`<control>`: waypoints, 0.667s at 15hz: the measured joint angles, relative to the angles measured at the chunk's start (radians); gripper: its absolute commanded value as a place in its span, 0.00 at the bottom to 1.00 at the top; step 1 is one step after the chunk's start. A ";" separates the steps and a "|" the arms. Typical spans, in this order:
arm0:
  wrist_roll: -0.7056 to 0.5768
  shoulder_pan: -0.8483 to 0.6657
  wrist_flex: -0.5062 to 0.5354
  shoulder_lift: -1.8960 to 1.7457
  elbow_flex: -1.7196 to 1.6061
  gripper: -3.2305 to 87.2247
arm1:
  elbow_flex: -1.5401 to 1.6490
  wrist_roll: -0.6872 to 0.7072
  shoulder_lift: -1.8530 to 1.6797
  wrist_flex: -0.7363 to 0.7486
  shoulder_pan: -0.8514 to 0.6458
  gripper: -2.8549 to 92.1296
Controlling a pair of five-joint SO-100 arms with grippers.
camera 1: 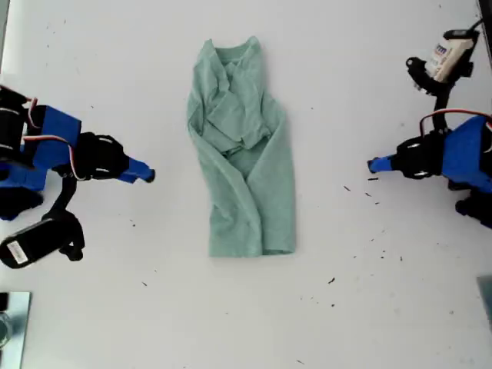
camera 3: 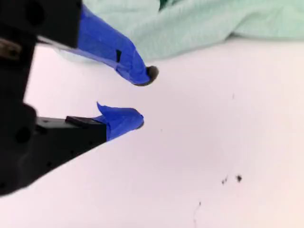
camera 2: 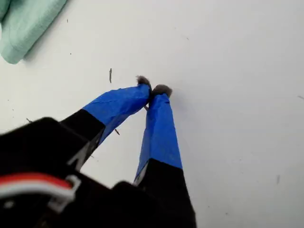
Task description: Fold t shirt
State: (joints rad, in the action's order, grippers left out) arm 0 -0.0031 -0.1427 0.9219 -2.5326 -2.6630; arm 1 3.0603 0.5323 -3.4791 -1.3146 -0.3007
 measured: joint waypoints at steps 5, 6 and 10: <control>0.032 0.138 0.209 0.325 0.511 0.27 | -0.402 -0.181 0.321 0.000 0.227 0.30; 0.032 0.176 0.302 0.512 0.729 0.28 | -0.601 -0.196 0.529 0.000 0.287 0.31; 0.005 0.255 0.515 1.198 1.532 0.28 | -1.328 -0.198 1.405 -0.023 0.408 0.30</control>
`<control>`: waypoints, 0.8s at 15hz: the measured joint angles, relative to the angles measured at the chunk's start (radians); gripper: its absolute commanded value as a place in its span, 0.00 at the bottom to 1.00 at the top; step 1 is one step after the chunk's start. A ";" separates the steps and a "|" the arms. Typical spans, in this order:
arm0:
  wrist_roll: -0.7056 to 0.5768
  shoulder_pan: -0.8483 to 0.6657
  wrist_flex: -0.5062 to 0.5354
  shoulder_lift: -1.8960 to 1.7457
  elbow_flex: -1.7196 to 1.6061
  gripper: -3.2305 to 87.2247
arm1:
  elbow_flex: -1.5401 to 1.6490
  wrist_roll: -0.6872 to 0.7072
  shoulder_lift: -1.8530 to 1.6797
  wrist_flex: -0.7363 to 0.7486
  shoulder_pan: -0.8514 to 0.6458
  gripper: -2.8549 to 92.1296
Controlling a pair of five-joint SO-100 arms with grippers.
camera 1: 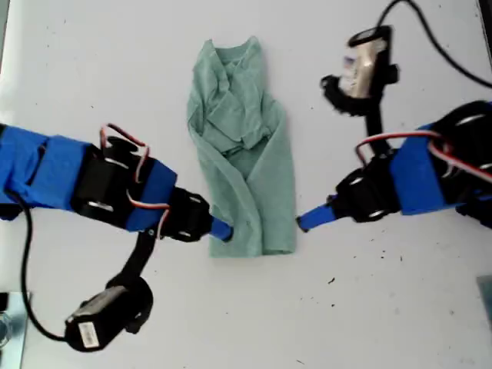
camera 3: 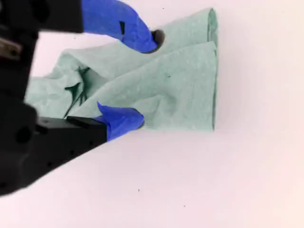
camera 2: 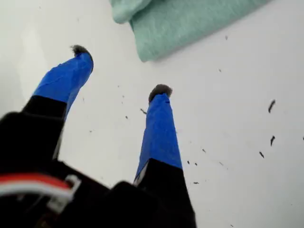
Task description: Fold t shirt
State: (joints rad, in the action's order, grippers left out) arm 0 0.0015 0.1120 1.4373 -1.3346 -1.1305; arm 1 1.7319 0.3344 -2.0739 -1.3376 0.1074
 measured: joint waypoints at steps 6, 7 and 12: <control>0.000 0.003 -0.003 0.195 0.057 0.30 | -0.155 0.003 0.445 0.114 0.009 0.30; 0.000 0.003 -0.011 0.221 0.057 0.30 | -0.160 0.003 0.497 0.140 0.008 0.29; -0.014 0.006 -0.089 0.336 0.097 0.03 | -0.302 -0.006 0.744 0.207 0.018 0.03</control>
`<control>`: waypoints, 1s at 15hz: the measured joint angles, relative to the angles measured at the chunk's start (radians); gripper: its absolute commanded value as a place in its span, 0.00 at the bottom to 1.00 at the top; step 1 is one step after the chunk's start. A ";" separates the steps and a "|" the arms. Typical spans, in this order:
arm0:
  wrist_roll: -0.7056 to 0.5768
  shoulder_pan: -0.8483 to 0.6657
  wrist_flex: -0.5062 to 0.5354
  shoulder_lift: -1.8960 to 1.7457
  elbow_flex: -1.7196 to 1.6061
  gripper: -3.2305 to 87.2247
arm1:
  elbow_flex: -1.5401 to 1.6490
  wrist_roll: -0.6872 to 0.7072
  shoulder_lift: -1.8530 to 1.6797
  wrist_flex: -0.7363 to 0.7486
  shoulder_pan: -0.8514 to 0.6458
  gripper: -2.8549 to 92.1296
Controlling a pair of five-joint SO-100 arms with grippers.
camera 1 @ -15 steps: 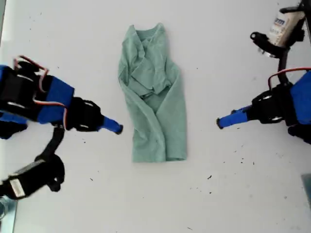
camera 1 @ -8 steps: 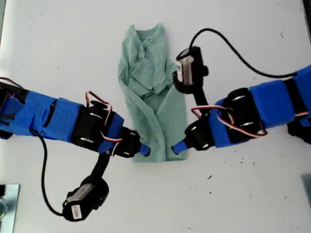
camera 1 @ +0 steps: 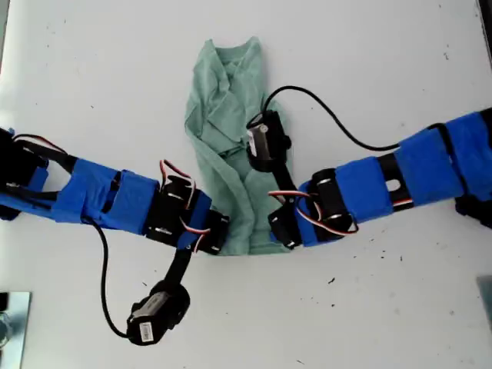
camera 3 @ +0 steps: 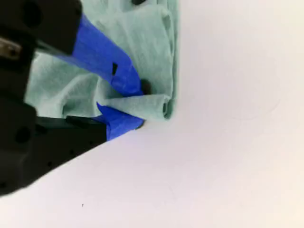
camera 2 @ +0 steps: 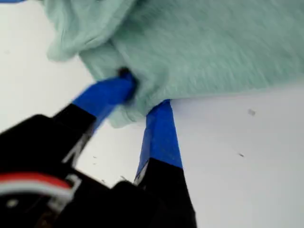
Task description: Fold t shirt
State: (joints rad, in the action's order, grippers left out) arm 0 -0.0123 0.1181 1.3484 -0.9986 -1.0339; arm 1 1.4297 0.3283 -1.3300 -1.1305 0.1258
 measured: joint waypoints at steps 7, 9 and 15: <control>-0.114 0.137 -0.104 -0.239 -0.002 0.03 | -0.267 0.075 -0.215 -0.350 0.140 0.03; -0.101 0.183 -0.155 -0.239 -0.002 0.03 | -0.267 0.075 -0.229 -0.334 0.181 0.03; -0.156 -0.038 -0.094 -0.425 -0.067 0.03 | -0.265 0.298 -0.279 -0.327 -0.126 0.03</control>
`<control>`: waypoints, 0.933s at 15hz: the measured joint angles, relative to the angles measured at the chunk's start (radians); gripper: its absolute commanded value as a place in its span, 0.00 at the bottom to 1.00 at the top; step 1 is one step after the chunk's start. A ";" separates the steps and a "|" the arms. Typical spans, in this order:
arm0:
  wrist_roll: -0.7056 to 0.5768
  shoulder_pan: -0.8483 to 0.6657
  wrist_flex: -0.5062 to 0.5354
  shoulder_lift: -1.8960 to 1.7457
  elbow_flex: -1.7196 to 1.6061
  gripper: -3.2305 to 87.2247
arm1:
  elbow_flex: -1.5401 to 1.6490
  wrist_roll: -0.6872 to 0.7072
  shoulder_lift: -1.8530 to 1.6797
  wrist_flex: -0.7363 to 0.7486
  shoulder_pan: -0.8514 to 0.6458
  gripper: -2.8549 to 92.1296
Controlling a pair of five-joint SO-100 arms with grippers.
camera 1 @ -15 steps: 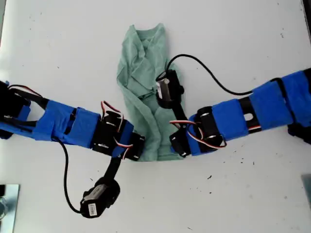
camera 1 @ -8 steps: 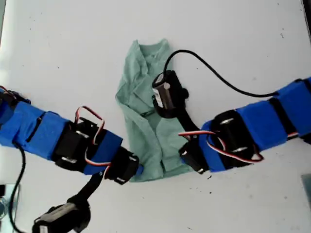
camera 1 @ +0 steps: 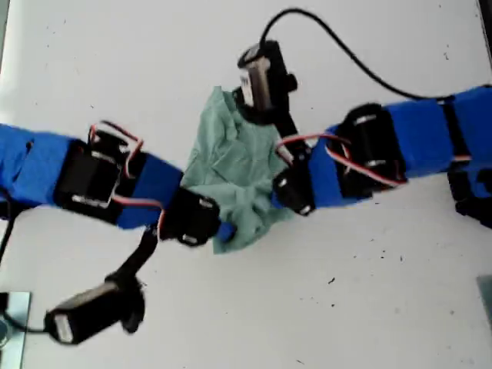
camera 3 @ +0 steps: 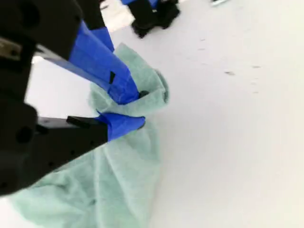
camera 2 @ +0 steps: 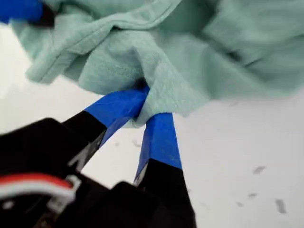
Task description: Fold t shirt
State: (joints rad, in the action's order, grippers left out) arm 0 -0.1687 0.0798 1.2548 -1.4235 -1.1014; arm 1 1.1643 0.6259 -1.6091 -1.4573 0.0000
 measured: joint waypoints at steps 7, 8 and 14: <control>-0.222 -0.437 0.040 -0.031 -0.032 0.44 | 0.000 0.202 0.000 0.100 -0.396 0.55; -0.262 -0.443 0.041 -0.058 -0.032 0.45 | 0.000 0.221 0.000 0.101 -0.416 0.51; -0.328 -0.764 -0.051 -0.548 -0.574 0.43 | 0.284 0.238 -0.416 0.178 -0.795 0.34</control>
State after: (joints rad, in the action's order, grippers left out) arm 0 -0.4970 -0.6842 1.2042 -1.9712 -1.6751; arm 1 1.4481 0.8636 -2.0249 -1.2793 -0.7946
